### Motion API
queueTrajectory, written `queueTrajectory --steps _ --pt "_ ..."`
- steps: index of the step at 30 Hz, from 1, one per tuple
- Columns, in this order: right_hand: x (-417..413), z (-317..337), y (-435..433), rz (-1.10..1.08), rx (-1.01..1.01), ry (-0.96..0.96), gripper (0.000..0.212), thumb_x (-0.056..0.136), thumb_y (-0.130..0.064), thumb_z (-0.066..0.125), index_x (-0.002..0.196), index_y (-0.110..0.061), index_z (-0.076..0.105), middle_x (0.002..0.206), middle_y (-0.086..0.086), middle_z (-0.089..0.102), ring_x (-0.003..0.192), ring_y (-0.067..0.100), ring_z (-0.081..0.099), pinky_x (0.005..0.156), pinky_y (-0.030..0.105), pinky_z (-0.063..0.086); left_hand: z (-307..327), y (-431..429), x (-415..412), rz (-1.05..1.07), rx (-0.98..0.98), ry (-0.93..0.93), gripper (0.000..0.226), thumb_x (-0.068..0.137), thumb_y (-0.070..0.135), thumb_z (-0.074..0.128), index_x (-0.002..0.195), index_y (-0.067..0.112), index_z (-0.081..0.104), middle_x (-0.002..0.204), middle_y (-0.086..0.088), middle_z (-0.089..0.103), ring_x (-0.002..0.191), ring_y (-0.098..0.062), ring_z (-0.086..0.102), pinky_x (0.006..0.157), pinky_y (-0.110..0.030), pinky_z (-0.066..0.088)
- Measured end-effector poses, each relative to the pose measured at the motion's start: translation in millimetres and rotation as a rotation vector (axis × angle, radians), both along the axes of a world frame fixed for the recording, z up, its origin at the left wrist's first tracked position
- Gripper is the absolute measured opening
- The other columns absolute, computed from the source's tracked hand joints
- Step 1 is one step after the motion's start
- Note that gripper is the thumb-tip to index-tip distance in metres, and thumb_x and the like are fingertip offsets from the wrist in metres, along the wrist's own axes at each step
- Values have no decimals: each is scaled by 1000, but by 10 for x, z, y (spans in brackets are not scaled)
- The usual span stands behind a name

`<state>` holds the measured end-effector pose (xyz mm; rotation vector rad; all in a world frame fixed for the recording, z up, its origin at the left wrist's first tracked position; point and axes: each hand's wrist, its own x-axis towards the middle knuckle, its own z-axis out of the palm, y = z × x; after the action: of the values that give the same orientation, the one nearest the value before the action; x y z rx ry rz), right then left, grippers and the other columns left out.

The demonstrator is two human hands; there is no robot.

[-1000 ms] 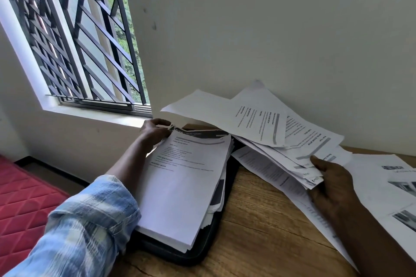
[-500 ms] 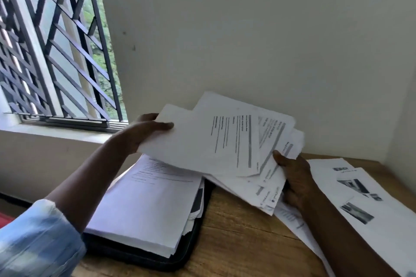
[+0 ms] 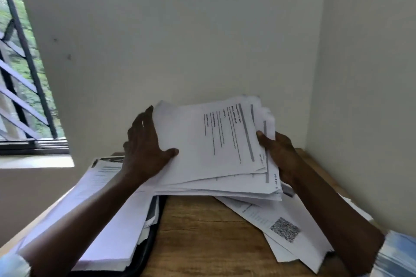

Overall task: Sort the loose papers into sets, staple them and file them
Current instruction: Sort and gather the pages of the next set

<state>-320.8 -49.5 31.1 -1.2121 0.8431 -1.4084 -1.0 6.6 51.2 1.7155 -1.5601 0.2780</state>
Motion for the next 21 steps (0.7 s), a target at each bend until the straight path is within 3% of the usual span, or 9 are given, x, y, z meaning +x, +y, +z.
queueTrajectory --steps 3,5,8,11,14,16,17,19,21 --pt "-176 -86 71 -16 -12 56 26 98 -27 66 113 -7 74 105 14 78 95 29 77 77 38 64 -97 -133 -279 32 49 -313 145 68 57 87 162 31 -20 170 -4 -28 159 -32 -15 121 -66 8" --pt "-229 -180 90 -9 16 45 37 92 -34 70 115 -6 74 108 17 77 99 32 76 86 47 62 -76 -239 -471 -61 183 -386 140 72 55 84 159 39 -24 164 0 -41 156 -28 -27 121 -69 -3" --pt "-269 -311 88 5 26 15 49 85 -44 73 118 -7 73 113 18 76 107 38 72 98 57 56 18 -398 -715 -216 324 -440 133 73 48 83 158 49 -20 162 3 -43 154 -24 -31 119 -70 -10" --pt "-293 -408 62 -22 -6 51 40 90 -42 71 111 -9 76 108 16 77 103 35 74 95 53 58 50 -536 -889 -325 305 -459 129 74 52 81 158 50 -17 165 5 -38 155 -24 -29 120 -70 -11" --pt "-284 -425 43 -37 -46 108 28 98 -34 66 107 -9 76 102 13 79 94 29 76 88 46 60 92 -624 -1040 -371 203 -392 131 72 65 81 161 43 -13 172 1 -19 159 -25 -13 121 -70 -9" --pt "-302 -408 25 -29 -59 129 25 99 -32 66 106 -10 77 102 13 79 94 29 76 87 44 60 198 -702 -1109 -366 188 -323 133 67 70 82 161 40 -7 172 -5 18 158 -26 17 123 -67 -3" --pt "-326 -389 18 -29 -57 132 25 99 -31 66 107 -10 77 103 13 79 95 30 76 86 44 60 279 -742 -1134 -370 209 -292 128 65 70 84 161 40 4 161 -4 41 150 -26 37 124 -63 7" --pt "-388 -358 3 -29 -43 89 27 98 -29 67 109 -6 76 102 15 78 91 29 77 81 41 62 469 -791 -1138 -426 268 -224 92 66 60 90 145 37 48 126 3 71 121 -24 64 112 -47 42" --pt "-454 -330 -11 -22 4 -5 33 94 -31 70 111 -2 74 103 19 77 89 32 76 77 41 63 614 -841 -1133 -537 331 -122 40 71 41 94 104 26 76 95 8 78 95 -18 74 89 -43 58"
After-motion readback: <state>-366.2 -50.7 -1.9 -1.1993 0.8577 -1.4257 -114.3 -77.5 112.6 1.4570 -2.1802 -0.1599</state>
